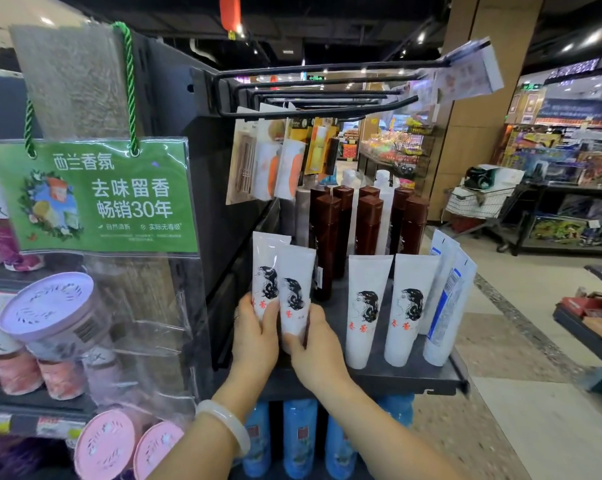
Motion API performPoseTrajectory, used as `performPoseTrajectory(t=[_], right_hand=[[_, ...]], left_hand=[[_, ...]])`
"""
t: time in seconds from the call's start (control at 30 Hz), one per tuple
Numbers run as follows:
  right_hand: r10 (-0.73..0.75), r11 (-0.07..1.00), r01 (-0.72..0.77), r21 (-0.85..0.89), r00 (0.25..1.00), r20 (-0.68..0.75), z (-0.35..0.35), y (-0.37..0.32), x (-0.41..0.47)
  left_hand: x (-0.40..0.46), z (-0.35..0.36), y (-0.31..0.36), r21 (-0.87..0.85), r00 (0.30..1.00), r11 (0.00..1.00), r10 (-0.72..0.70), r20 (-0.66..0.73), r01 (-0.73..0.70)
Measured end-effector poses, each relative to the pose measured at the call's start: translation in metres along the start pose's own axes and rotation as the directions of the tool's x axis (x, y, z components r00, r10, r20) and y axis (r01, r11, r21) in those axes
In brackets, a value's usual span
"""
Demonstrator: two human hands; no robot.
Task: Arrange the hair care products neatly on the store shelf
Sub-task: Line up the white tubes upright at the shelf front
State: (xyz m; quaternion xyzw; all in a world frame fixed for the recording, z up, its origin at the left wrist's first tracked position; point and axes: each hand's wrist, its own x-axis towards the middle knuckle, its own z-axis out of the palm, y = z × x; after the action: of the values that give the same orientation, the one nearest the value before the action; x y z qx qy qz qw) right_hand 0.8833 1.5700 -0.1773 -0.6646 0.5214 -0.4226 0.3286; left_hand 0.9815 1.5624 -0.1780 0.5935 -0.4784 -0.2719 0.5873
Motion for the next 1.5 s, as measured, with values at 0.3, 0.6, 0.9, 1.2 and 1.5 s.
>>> performPoseTrajectory(t=[0.3,0.6,0.9,1.2,1.5], right_hand=[[0.068,0.997,-0.066,0.026,0.991,-0.111,0.010,0.002,0.001],[0.026,0.996,-0.042,-0.083,0.981,-0.191,0.011,0.006,-0.004],[0.003,0.986,-0.051,-0.161,0.959,-0.284,0.013,0.012,-0.006],[0.023,0.989,-0.066,-0.131,0.952,-0.304,0.015,0.011,-0.007],[0.008,0.988,-0.055,-0.141,0.950,-0.313,0.018,0.017,-0.009]], left_hand=[[-0.012,-0.006,-0.010,0.012,0.997,0.997,0.076,-0.032,-0.075],[-0.022,-0.009,-0.014,0.159,0.994,0.982,0.106,-0.008,-0.103],[-0.023,-0.011,-0.014,0.205,0.996,0.975,0.085,0.014,-0.086],[-0.024,-0.012,-0.014,0.184,0.996,0.979,0.084,0.034,-0.089],[-0.024,-0.012,-0.014,0.154,0.995,0.984,0.090,0.033,-0.094]])
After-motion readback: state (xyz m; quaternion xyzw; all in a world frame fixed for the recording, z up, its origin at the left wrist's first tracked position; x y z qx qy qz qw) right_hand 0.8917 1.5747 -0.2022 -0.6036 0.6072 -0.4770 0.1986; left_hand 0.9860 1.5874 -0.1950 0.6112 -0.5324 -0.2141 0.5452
